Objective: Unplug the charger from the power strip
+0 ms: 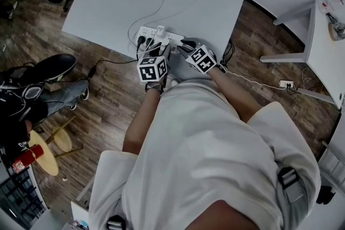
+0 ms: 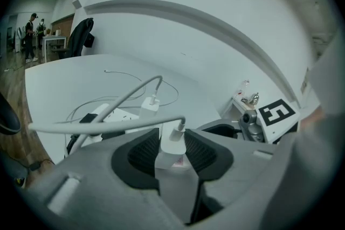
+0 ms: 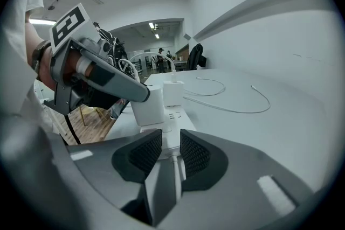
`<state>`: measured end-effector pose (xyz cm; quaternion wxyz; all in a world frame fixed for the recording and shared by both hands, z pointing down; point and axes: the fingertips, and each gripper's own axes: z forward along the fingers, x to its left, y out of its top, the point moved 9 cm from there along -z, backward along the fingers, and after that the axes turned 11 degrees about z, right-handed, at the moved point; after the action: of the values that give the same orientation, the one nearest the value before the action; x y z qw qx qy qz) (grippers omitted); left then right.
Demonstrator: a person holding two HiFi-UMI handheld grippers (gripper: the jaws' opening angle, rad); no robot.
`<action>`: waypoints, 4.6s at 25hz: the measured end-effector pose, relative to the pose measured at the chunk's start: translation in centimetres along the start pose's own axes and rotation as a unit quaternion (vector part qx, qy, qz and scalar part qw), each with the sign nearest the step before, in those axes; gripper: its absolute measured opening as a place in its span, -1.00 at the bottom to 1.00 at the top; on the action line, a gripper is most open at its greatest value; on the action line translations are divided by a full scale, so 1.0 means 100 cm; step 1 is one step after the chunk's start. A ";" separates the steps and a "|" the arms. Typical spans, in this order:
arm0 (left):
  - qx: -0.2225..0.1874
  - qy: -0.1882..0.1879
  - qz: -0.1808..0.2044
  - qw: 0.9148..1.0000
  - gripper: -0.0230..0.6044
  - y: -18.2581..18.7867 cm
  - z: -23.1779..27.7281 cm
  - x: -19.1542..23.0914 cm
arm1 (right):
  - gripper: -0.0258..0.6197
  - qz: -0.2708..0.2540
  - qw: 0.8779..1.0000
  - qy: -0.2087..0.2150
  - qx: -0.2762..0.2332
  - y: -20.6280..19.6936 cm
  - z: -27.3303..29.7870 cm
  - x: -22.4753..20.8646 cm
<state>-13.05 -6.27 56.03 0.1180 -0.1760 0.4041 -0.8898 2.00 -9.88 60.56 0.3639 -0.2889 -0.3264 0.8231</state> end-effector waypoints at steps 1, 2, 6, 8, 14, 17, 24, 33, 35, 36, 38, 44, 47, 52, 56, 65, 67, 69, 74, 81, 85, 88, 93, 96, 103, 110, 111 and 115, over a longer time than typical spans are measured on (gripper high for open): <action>-0.001 0.000 0.002 1.000 -0.46 0.000 0.000 0.000 | -0.59 0.000 1.000 0.001 0.000 -0.001 0.000 0.000; 0.002 0.002 0.012 1.000 -0.46 0.000 0.000 -0.001 | -0.59 0.000 1.000 0.001 0.000 -0.001 0.000 0.000; 0.032 0.019 0.093 0.995 -0.47 0.006 0.001 -0.009 | -0.59 0.000 1.000 0.000 0.004 0.001 -0.001 0.001; 0.046 0.025 0.128 0.990 -0.48 0.008 0.003 -0.015 | -0.59 0.001 1.000 -0.001 0.001 0.001 -0.001 0.001; 0.044 0.023 0.126 0.991 -0.48 0.008 0.003 -0.012 | -0.59 0.006 1.000 -0.006 0.003 0.000 0.000 0.000; 0.029 0.015 0.082 0.996 -0.48 0.006 0.002 -0.005 | -0.59 0.005 1.000 -0.006 0.007 -0.001 0.001 0.001; 0.028 0.016 0.086 0.996 -0.48 0.006 0.000 -0.005 | -0.59 -0.002 1.000 -0.002 0.009 0.002 0.000 0.003; 0.050 0.026 0.144 0.988 -0.48 0.010 0.003 -0.013 | -0.59 0.001 1.000 -0.004 0.006 0.001 0.001 0.001; 0.036 0.018 0.103 0.994 -0.48 0.008 0.002 -0.007 | -0.59 0.003 1.000 -0.004 0.006 0.001 0.002 0.002; 0.028 0.013 0.081 0.996 -0.48 0.006 0.000 -0.005 | -0.59 0.003 1.000 -0.004 0.004 0.001 0.001 0.002; 0.014 0.006 0.046 0.999 -0.47 0.005 -0.002 -0.001 | -0.59 0.002 1.000 -0.003 0.001 0.003 0.000 0.003; 0.032 0.015 0.116 0.993 -0.48 0.008 0.000 -0.008 | -0.59 0.001 1.000 -0.002 0.007 0.000 0.001 0.002; 0.049 0.023 0.158 0.986 -0.48 0.010 0.001 -0.014 | -0.59 0.001 1.000 -0.003 0.008 0.001 0.000 0.003; 0.049 0.019 0.148 0.988 -0.48 0.010 0.000 -0.014 | -0.59 0.004 1.000 -0.003 0.003 0.000 -0.001 0.003; 0.027 0.009 0.086 0.996 -0.48 0.008 -0.002 -0.004 | -0.59 0.005 1.000 -0.003 0.001 0.001 0.000 0.003; 0.042 0.018 0.132 0.990 -0.48 0.009 -0.001 -0.011 | -0.59 0.003 1.000 -0.002 0.009 0.000 -0.001 0.004; 0.053 0.023 0.160 0.985 -0.48 0.011 -0.001 -0.015 | -0.59 0.005 1.000 -0.002 0.006 -0.001 -0.001 0.004; 0.060 0.025 0.172 0.983 -0.48 0.013 -0.001 -0.017 | -0.59 0.005 1.000 -0.003 0.003 0.000 -0.001 0.004; 0.044 0.014 0.124 0.991 -0.48 0.010 -0.001 -0.009 | -0.59 0.006 1.000 -0.002 0.003 0.002 -0.001 0.004; 0.025 0.009 0.070 0.997 -0.47 0.007 -0.003 -0.003 | -0.59 0.003 1.000 -0.002 0.006 0.001 -0.001 0.004; 0.048 0.022 0.149 0.988 -0.48 0.010 -0.001 -0.013 | -0.59 0.000 1.000 -0.003 0.003 0.000 0.000 0.003; 0.060 0.030 0.191 0.979 -0.48 0.012 0.000 -0.017 | -0.59 0.006 1.000 -0.005 0.003 0.000 -0.001 0.004; 0.045 0.021 0.144 0.988 -0.48 0.011 -0.001 -0.012 | -0.59 0.007 1.000 -0.006 0.009 -0.001 -0.001 0.003; 0.029 0.014 0.099 0.995 -0.48 0.010 -0.002 -0.005 | -0.59 0.008 1.000 -0.003 0.005 0.000 0.000 0.003; 0.019 0.010 0.070 0.997 -0.48 0.009 -0.003 -0.001 | -0.59 0.004 1.000 -0.003 0.001 0.002 0.000 0.004; 0.053 0.031 0.182 0.981 -0.48 0.013 -0.001 -0.015 | -0.59 0.005 1.000 -0.004 0.001 0.002 -0.001 0.005; 0.052 0.030 0.181 0.982 -0.48 0.013 -0.001 -0.015 | -0.59 0.006 1.000 -0.004 0.002 0.002 -0.001 0.005; 0.033 0.017 0.116 0.993 -0.48 0.010 -0.004 -0.006 | -0.59 0.007 1.000 -0.002 0.003 0.001 0.000 0.005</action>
<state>-12.62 -6.43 54.84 0.2194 -0.1090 0.3940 -0.8859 1.66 -9.54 60.37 0.3584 -0.2882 -0.3222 0.8274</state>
